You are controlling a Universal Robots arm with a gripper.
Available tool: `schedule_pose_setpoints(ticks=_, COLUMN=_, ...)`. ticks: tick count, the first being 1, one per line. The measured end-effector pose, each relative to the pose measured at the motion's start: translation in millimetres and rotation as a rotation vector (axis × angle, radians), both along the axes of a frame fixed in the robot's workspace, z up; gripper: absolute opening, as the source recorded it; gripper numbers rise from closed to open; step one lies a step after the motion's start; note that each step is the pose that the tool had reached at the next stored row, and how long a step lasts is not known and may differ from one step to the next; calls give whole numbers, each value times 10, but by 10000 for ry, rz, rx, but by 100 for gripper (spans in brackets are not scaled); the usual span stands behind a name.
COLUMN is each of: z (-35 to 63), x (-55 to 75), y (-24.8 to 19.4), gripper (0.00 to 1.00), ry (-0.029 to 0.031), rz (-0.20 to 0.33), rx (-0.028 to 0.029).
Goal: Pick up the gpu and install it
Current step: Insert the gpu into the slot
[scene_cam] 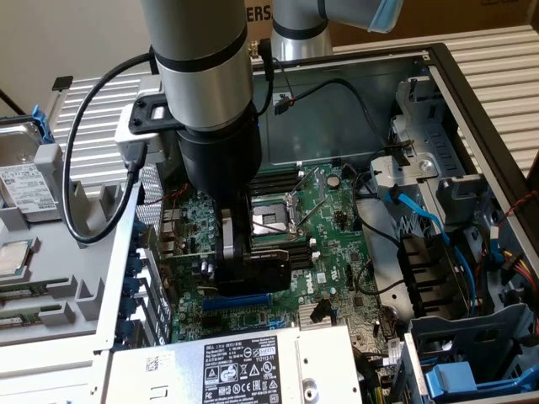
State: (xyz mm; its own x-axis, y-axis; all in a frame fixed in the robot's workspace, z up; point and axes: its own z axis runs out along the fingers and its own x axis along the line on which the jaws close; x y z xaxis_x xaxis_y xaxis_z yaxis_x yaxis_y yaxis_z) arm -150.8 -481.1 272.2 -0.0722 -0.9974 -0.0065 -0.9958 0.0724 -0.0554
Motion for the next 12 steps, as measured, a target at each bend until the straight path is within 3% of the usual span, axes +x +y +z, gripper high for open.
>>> schedule_pose_setpoints(ticks=12, z=0, x=-20, y=5, gripper=26, ry=0, rz=-18, rx=0)
